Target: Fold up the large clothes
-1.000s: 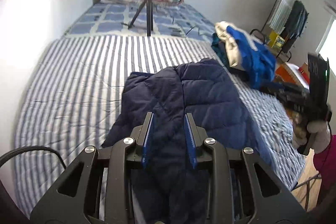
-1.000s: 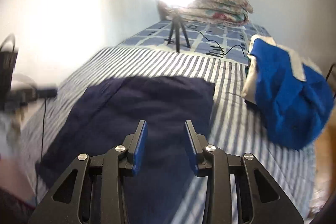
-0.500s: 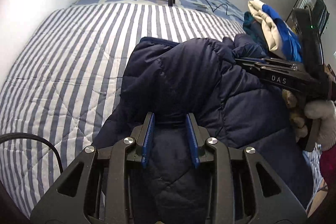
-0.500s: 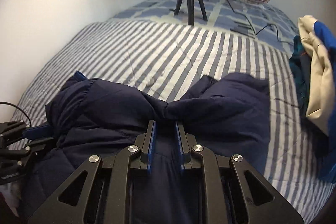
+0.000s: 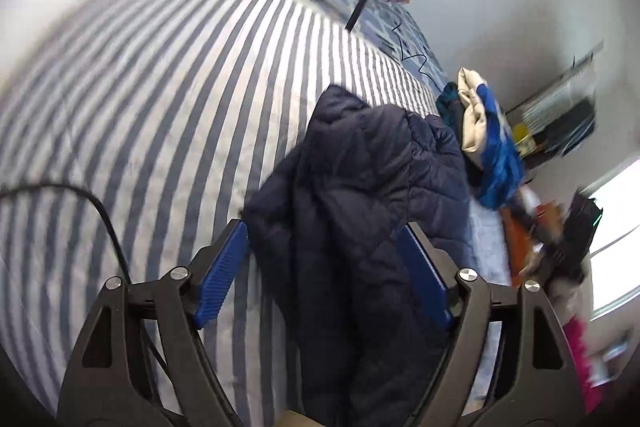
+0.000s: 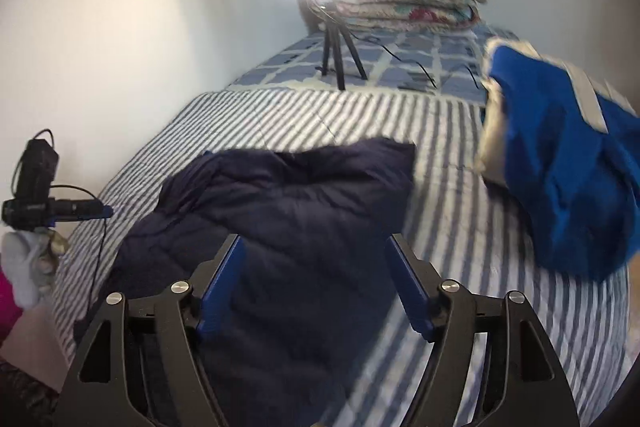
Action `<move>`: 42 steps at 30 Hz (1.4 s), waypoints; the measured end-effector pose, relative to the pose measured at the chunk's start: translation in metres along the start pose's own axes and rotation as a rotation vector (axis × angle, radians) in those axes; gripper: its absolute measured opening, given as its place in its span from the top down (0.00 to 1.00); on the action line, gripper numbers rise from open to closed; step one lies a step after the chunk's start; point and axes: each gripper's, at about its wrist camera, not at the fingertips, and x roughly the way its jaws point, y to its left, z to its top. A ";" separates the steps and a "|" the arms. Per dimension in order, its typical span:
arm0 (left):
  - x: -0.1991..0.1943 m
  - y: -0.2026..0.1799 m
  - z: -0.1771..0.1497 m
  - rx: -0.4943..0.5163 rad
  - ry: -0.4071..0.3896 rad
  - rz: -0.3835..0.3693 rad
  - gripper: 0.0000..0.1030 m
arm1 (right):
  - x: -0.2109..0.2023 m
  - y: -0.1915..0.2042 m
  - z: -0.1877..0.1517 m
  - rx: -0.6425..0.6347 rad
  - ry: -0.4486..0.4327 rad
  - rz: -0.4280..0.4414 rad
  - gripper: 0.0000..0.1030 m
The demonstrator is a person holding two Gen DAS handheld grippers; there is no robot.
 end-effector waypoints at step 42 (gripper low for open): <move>0.089 -0.029 -0.005 -0.022 0.133 -0.166 0.69 | 0.059 -0.033 -0.058 0.357 0.174 0.390 0.67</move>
